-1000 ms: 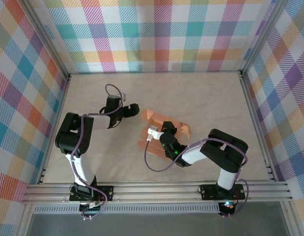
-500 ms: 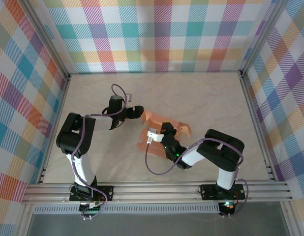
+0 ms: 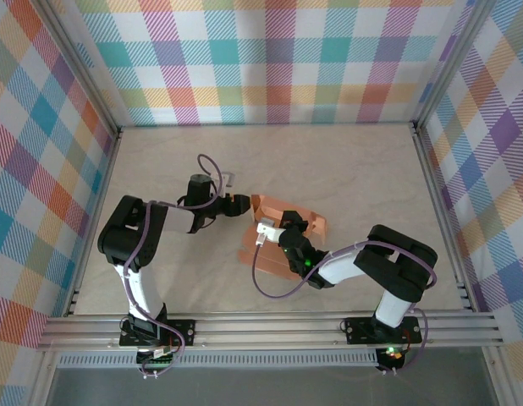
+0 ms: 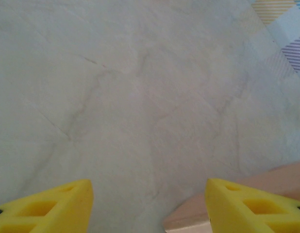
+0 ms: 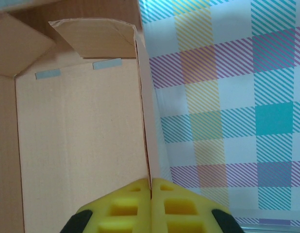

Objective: Fold the paper box

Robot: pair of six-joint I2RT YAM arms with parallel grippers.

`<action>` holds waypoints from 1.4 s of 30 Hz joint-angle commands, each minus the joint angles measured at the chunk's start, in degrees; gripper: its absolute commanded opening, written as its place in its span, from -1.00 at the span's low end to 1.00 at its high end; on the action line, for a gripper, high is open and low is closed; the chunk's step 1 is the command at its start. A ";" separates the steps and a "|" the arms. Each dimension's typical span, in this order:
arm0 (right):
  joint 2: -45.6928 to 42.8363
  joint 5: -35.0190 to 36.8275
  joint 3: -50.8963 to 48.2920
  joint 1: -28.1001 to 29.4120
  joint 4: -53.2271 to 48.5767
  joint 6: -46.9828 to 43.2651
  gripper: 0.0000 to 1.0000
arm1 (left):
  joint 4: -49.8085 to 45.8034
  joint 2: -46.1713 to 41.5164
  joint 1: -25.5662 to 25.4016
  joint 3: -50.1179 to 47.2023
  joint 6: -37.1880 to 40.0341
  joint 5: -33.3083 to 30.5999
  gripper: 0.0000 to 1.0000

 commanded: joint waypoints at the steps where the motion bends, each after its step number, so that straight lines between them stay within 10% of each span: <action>1: 1.78 -2.12 0.04 0.01 -1.76 2.34 -1.00 | 5.28 -2.82 -1.18 -2.36 0.06 4.26 0.13; 42: -0.68 -3.32 1.01 -0.97 -12.33 9.88 -1.00 | 3.82 -4.50 -8.19 -5.24 9.94 8.09 -0.01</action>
